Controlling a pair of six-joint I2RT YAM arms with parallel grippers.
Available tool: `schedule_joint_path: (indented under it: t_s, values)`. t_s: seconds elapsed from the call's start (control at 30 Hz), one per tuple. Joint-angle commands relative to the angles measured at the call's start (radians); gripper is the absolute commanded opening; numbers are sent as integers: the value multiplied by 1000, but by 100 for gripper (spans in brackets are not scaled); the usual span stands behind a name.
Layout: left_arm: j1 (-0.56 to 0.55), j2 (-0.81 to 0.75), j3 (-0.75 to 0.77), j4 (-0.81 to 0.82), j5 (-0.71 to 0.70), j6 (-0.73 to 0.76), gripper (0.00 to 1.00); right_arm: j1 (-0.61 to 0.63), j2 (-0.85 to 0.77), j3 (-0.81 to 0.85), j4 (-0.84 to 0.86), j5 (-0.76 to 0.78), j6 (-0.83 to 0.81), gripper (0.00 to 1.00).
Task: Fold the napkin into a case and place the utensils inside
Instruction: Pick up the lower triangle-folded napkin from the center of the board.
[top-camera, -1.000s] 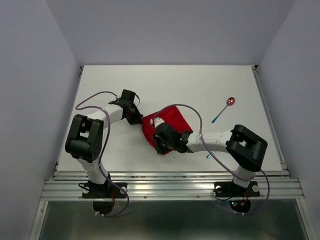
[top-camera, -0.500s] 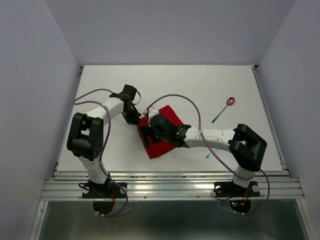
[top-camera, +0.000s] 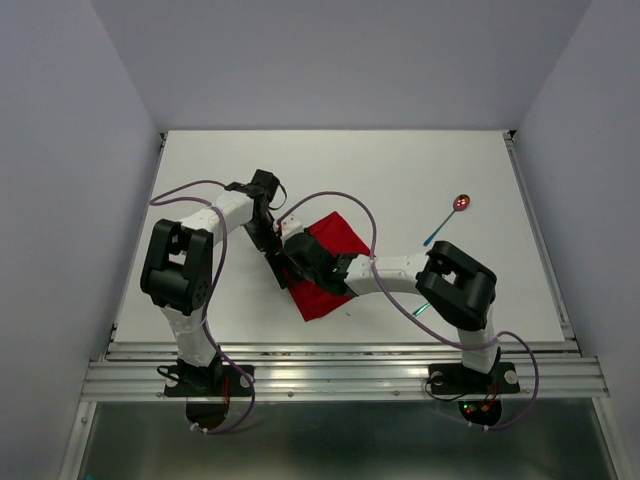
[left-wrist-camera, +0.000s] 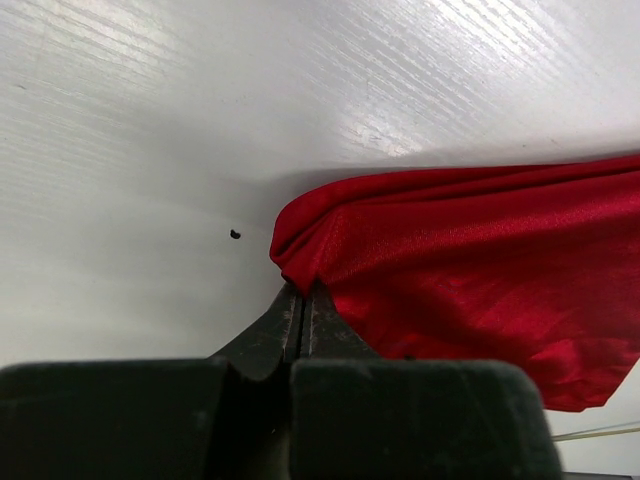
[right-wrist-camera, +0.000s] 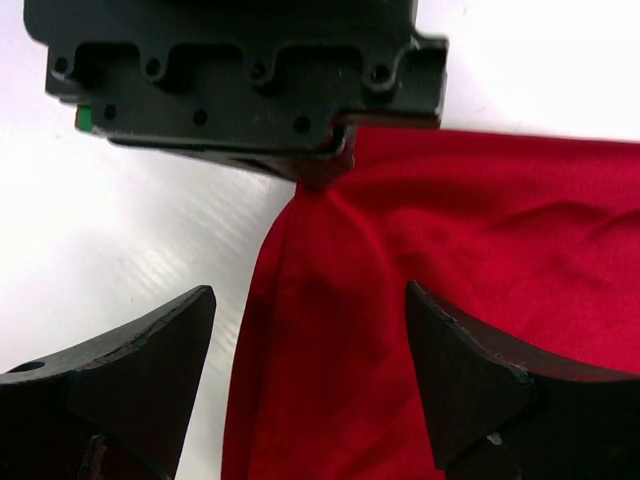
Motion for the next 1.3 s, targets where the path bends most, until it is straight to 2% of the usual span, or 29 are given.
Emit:
schedule_joint_path:
  t_s: [0.0, 0.2, 0.5, 0.6, 0.63, 0.7, 0.73, 0.77, 0.9, 1.0, 1.03, 1.13, 1.17, 1.27]
  values:
    - [-7, -15, 36, -41, -1, -8, 0, 24, 32, 65, 122, 118, -85, 81]
    - [-7, -19, 32, -38, 7, -10, 0, 43, 114, 109, 144, 211, -149, 76]
    - [-7, -21, 36, -43, 7, -5, 0, 43, 187, 142, 155, 267, -163, 59]
    - [-7, -22, 33, -43, 8, -3, 0, 43, 195, 149, 155, 291, -156, 45]
    - [-7, -22, 32, -43, 8, -3, 0, 43, 198, 151, 153, 293, -156, 33]
    - [-7, -27, 29, -41, 8, -2, 0, 43, 198, 152, 155, 290, -151, 19]
    - [-7, -29, 27, -37, 11, 4, 0, 43, 197, 154, 153, 290, -147, 5]
    - [-7, -33, 26, -32, 16, 9, 0, 43, 195, 154, 153, 285, -142, 1]
    - [-5, -47, 7, -1, 42, 32, 1, 34, 177, 139, 155, 245, -110, 1]
    - [-2, -62, -11, 23, 59, 41, 16, 23, 146, 105, 165, 169, -61, 1]
    - [3, -67, -20, 37, 68, 43, 39, 9, 140, 94, 172, 149, -45, 1]
    - [13, -90, -36, 64, 83, 50, 69, -28, 111, 53, 194, 71, 19, 1]
    - [15, -99, -37, 69, 86, 53, 74, -28, 105, 44, 199, 54, 31, 1]
    - [27, -113, -33, 78, 97, 64, 77, -52, 82, 7, 222, -14, 74, 1]
